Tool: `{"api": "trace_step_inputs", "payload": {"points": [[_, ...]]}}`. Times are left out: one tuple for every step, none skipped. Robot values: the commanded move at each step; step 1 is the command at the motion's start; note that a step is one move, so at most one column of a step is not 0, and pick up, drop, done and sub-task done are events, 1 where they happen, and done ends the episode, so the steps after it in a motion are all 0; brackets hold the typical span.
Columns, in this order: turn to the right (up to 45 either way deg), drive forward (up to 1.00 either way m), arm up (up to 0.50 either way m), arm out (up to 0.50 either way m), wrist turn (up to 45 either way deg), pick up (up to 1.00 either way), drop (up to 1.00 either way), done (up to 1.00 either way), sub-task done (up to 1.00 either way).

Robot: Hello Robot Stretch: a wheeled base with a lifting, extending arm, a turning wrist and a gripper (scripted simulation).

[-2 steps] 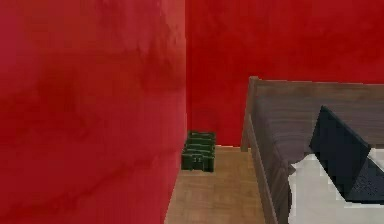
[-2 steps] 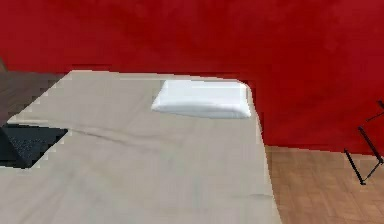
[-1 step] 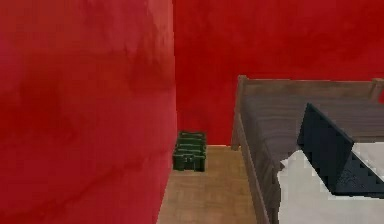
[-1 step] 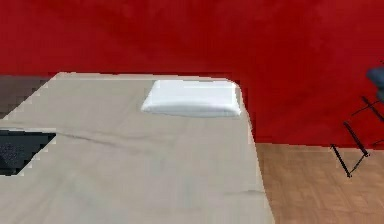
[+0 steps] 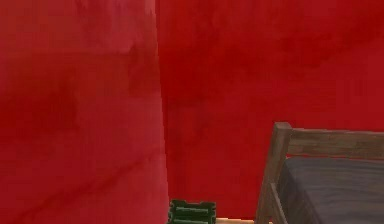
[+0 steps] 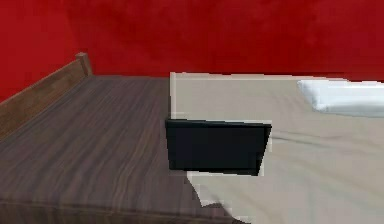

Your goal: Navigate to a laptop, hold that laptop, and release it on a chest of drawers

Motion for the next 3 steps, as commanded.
{"api": "trace_step_inputs", "payload": {"points": [[0.0, 0.00, 0.50, 0.00, 0.0, 0.00, 0.00, 0.00, 0.00], [0.0, 0.00, 0.36, 0.00, 0.0, 0.00, 0.00, 0.00, 0.00], [0.0, 0.00, 0.00, 0.26, 0.0, 0.00, 0.00, 0.00, 0.00]]}}
